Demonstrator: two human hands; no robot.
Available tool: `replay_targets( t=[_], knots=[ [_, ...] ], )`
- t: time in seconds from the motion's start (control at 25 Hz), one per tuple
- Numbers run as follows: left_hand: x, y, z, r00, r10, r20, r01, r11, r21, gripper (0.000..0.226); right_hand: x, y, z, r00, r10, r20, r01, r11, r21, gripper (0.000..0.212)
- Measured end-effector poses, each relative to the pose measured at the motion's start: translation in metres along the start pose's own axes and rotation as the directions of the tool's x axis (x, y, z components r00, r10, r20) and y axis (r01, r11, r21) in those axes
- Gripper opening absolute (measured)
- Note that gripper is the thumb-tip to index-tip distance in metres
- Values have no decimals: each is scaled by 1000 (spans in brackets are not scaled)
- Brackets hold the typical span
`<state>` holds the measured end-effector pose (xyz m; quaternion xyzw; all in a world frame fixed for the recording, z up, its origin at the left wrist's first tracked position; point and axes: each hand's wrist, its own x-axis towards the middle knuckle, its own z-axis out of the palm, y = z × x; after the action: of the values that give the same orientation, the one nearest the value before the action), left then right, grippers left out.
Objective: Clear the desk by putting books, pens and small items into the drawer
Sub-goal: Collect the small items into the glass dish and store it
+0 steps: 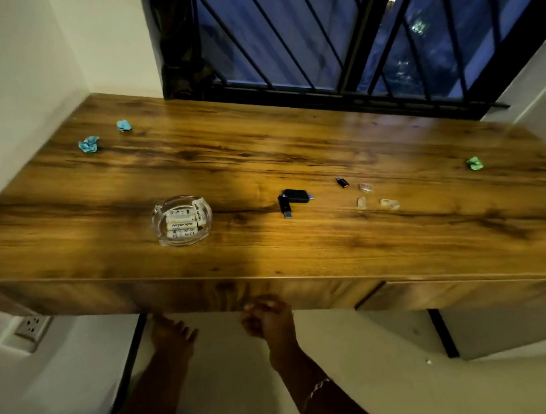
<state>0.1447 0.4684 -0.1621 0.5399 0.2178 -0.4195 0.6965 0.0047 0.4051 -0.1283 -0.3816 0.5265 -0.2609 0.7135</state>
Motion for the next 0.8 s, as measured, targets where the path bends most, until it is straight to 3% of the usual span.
replay_targets(
  t=[0.08,0.24,0.48,0.8],
  knots=[
    [20,12,-7,1000,-25,2,25,998,-61,63,17,8,-19,973,229,-15,-220,951,219,17],
    [48,24,-24,993,-85,80,97,981,-167,81,44,8,-36,971,239,3,-209,843,496,22],
    [44,25,-37,979,-58,195,104,967,-232,90,63,20,-39,979,191,-75,-121,834,539,28],
    [64,22,-34,991,-92,100,119,944,-307,101,61,29,-43,966,239,-97,-160,849,504,20]
  ],
)
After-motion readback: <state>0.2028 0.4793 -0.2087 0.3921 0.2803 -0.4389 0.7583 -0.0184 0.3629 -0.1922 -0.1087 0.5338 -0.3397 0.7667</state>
